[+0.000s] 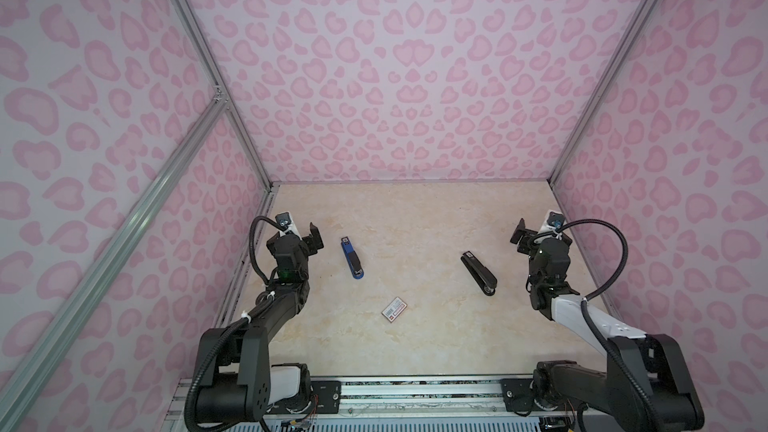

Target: Load the staples into the stapler

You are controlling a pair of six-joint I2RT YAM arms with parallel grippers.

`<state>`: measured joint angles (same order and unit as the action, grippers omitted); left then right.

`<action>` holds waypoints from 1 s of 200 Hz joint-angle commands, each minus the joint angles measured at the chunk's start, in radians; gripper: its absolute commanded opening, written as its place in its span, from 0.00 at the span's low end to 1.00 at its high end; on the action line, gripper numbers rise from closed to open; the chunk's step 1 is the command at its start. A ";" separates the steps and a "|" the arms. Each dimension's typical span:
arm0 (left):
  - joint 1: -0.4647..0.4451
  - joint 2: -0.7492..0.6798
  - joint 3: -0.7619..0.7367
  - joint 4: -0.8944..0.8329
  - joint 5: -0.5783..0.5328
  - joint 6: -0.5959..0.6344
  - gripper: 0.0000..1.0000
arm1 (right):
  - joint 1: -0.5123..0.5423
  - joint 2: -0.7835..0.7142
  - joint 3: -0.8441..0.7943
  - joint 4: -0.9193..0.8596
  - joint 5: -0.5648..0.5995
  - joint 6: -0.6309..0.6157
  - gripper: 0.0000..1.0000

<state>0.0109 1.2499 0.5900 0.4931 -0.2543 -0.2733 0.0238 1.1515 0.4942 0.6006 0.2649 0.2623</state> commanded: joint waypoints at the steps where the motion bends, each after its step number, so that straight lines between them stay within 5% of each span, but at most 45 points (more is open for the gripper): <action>1: 0.035 -0.014 0.092 -0.264 0.173 -0.250 0.97 | -0.045 -0.051 0.026 -0.184 -0.194 0.213 1.00; 15: 0.034 0.007 0.158 -0.370 0.277 -0.264 1.00 | -0.046 -0.090 0.021 -0.177 -0.290 0.194 0.92; 35: 0.029 0.032 0.228 -0.511 0.369 -0.296 0.88 | -0.047 -0.143 0.034 -0.251 -0.373 0.234 0.84; 56: -0.004 0.026 0.249 -0.627 0.405 -0.318 0.81 | -0.035 -0.144 0.086 -0.377 -0.531 0.218 0.67; 77: -0.052 0.014 0.251 -0.731 0.389 -0.329 0.74 | 0.028 -0.147 0.092 -0.452 -0.556 0.209 0.56; 146: -0.211 0.114 0.277 -0.895 0.310 -0.437 0.79 | 0.409 -0.090 0.064 -0.507 -0.416 0.187 0.64; 200: -0.312 0.316 0.430 -0.982 0.209 -0.487 0.78 | 0.583 0.090 0.073 -0.411 -0.372 0.225 0.64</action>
<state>-0.2760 1.4982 0.9619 -0.4164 0.0345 -0.7185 0.5552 1.1812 0.5610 0.1246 -0.1486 0.4656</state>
